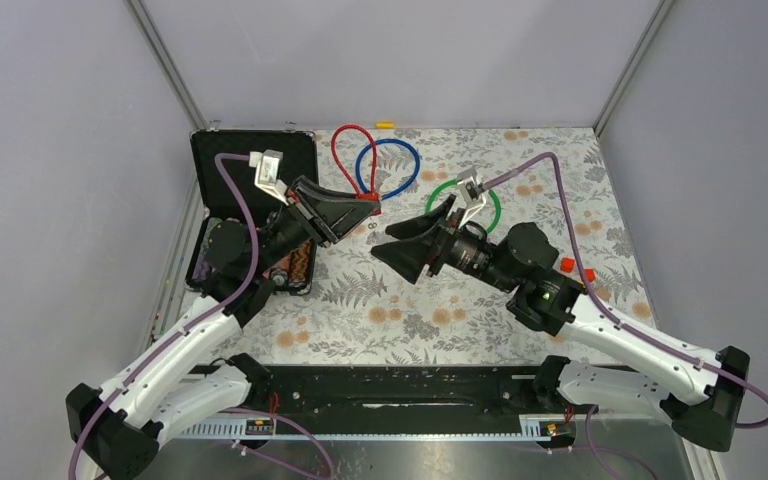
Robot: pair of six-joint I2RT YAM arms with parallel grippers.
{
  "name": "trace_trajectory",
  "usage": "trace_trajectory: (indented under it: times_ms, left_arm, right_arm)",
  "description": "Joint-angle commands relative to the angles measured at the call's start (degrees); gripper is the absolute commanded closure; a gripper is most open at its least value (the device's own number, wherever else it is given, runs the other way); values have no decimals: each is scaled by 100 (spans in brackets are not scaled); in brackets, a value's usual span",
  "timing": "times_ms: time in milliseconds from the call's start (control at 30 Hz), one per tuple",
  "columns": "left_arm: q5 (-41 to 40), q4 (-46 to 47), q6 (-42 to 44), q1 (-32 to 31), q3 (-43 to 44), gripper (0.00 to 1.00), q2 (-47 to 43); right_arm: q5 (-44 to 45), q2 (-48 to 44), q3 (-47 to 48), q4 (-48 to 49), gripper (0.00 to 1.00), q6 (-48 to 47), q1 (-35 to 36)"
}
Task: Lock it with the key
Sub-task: Lock the lock.
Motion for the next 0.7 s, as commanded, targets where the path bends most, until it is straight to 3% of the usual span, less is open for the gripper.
trace_trajectory:
  times_ms: [0, 167, 300, 433, 533, 667]
  left_arm:
    - [554, 1289, -605, 25, 269, 100, 85]
    - [934, 1989, -908, 16, 296, 100, 151]
    - [1071, 2395, -1226, 16, 366, 100, 200]
    - [1121, 2466, -1273, 7, 433, 100, 197]
    - [1132, 2461, -1266, 11, 469, 100, 192]
    - [1122, 2415, -1224, 7, 509, 100, 165]
  right_arm:
    - [-368, 107, 118, 1314, 17, 700, -26]
    - [-774, 323, 52, 2047, 21, 1390, -218]
    - [-1128, 601, 124, 2575, 50, 1921, -362]
    - [-1394, 833, 280, 2860, 68, 2192, -378]
    - [-1503, 908, 330, 3005, 64, 2286, -378]
    - [-1580, 884, 184, 3330, 42, 2304, -378]
